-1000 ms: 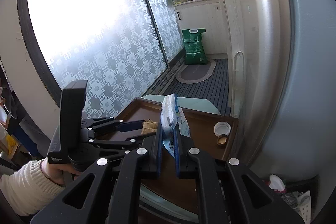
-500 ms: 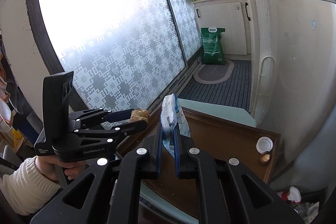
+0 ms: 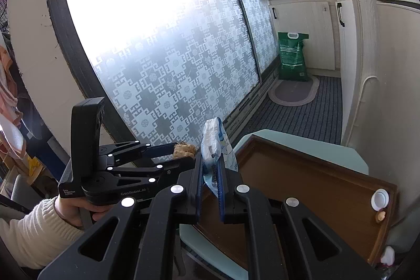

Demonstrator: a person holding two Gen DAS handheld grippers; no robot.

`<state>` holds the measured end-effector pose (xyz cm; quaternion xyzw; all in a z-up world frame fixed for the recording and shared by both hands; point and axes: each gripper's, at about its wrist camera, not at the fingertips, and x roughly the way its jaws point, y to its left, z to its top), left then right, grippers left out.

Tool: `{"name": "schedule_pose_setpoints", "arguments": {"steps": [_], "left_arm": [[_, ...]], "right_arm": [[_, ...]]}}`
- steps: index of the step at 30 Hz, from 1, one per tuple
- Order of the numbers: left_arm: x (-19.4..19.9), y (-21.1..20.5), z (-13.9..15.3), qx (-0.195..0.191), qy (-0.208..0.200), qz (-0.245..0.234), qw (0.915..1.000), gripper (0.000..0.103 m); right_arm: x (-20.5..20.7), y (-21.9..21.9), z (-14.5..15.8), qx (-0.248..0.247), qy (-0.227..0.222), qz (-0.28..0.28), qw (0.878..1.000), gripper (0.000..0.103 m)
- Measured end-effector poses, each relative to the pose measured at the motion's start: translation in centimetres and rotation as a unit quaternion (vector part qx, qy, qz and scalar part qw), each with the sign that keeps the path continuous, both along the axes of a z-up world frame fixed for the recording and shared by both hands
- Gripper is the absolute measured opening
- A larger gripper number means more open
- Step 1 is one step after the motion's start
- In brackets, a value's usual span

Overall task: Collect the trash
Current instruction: 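Drop the ginger into the teal bin with the left tool while the right tool holds the pack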

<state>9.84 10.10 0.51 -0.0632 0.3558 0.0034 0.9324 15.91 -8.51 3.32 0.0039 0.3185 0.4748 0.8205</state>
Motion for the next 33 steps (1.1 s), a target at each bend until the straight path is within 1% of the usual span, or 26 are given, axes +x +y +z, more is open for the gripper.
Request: {"name": "schedule_pose_setpoints", "arguments": {"steps": [3, 11, 21, 26, 30, 33], "left_arm": [[-0.4, 0.8, -0.7, 0.004, 0.009, 0.006, 0.9999, 0.046], [-1.1, 4.1, -3.8, 0.004, 0.050, 0.026, 0.9984, 0.046], [-2.1, 7.6, -7.5, 0.005, 0.099, 0.048, 0.9939, 0.046], [-2.5, 9.0, -10.0, 0.007, 0.136, 0.051, 0.9893, 0.046], [-2.9, 9.7, -12.2, 0.014, 0.173, 0.051, 0.9835, 0.046], [-3.2, 10.1, -13.2, 0.015, 0.190, 0.049, 0.9804, 0.046]], "right_arm": [[-0.2, 0.9, 0.1, 0.002, 0.001, 0.008, 1.000, 0.009], [-0.2, 3.4, 0.2, 0.007, 0.007, 0.027, 1.000, 0.009], [-0.5, 7.2, -0.7, 0.001, 0.022, 0.049, 0.999, 0.009], [-0.4, 8.7, -1.5, -0.007, 0.031, 0.057, 0.998, 0.009], [-0.5, 9.9, -1.9, -0.015, 0.036, 0.064, 0.997, 0.009], [-0.7, 10.8, -2.2, -0.020, 0.039, 0.069, 0.997, 0.009]]}}
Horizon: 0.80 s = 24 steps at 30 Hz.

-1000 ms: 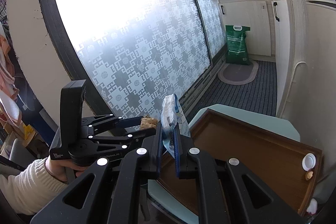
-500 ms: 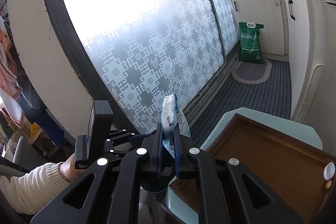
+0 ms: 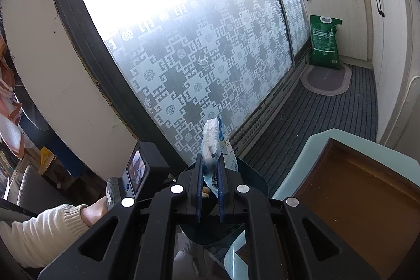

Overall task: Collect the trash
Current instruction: 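Drop the ginger into the teal bin with the left tool while the right tool holds the pack, then lower the wipes pack into the teal bin and open the right tool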

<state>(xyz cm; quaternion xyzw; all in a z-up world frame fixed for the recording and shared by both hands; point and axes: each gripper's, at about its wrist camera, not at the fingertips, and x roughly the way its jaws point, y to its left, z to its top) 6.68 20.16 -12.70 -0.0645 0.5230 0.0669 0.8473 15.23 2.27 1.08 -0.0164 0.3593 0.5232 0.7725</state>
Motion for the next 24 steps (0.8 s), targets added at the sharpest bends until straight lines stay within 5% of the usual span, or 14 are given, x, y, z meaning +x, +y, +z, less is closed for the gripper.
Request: {"name": "schedule_pose_setpoints", "arguments": {"steps": [14, 24], "left_arm": [[-1.2, 0.9, -3.2, -0.004, 0.061, -0.007, 0.9981, 0.048], [-2.6, 2.0, 0.9, 0.017, -0.006, 0.016, 0.9997, 0.038]], "right_arm": [[-0.1, 4.1, -2.7, -0.040, 0.031, 0.011, 0.999, 0.009], [-0.6, 6.9, -5.7, -0.092, 0.047, 0.017, 0.994, 0.009]]}}
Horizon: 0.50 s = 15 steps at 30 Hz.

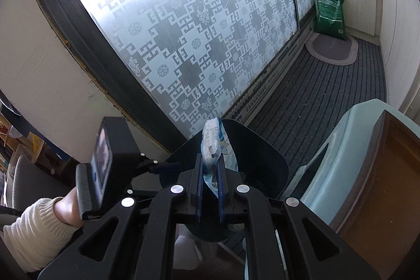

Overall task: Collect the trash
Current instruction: 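Lower the wipes pack into the teal bin and open the right tool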

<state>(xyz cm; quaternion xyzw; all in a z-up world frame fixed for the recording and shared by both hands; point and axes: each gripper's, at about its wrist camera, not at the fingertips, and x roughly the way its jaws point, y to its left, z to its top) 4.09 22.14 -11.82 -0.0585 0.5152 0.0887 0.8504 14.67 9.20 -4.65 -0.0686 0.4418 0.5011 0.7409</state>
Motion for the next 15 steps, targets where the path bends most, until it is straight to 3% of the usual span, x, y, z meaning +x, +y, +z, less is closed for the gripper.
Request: {"name": "schedule_pose_setpoints", "arguments": {"steps": [9, 15], "left_arm": [[-1.5, 0.0, 5.7, 0.009, -0.092, 0.017, 0.9956, 0.025], [-2.4, 0.1, 8.6, 0.014, -0.136, 0.024, 0.9903, 0.023]], "right_arm": [[-0.8, 2.4, -1.8, -0.035, 0.000, 0.014, 0.999, 0.009], [-1.3, 4.2, -3.6, -0.063, -0.001, 0.023, 0.998, 0.009]]}}
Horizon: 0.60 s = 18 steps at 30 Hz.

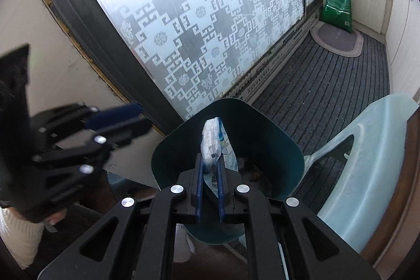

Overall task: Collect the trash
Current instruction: 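Lower the wipes pack into the teal bin and open the right tool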

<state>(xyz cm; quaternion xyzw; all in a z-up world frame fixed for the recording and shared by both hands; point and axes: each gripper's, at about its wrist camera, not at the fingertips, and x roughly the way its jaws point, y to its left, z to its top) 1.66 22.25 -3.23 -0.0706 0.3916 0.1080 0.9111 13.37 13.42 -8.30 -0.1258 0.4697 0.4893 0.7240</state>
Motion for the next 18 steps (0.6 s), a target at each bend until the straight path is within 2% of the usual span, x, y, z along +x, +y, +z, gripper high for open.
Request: {"name": "schedule_pose_setpoints", "arguments": {"steps": [9, 18], "left_arm": [[-1.9, 0.5, 3.3, 0.001, -0.054, 0.012, 0.9985, 0.023], [-3.2, 0.6, 5.6, 0.000, -0.089, 0.017, 0.9959, 0.023]], "right_arm": [[-0.7, 3.1, -4.1, -0.053, -0.003, 0.015, 0.998, 0.009], [-0.9, 5.0, -8.9, -0.115, 0.003, 0.018, 0.993, 0.009]]}}
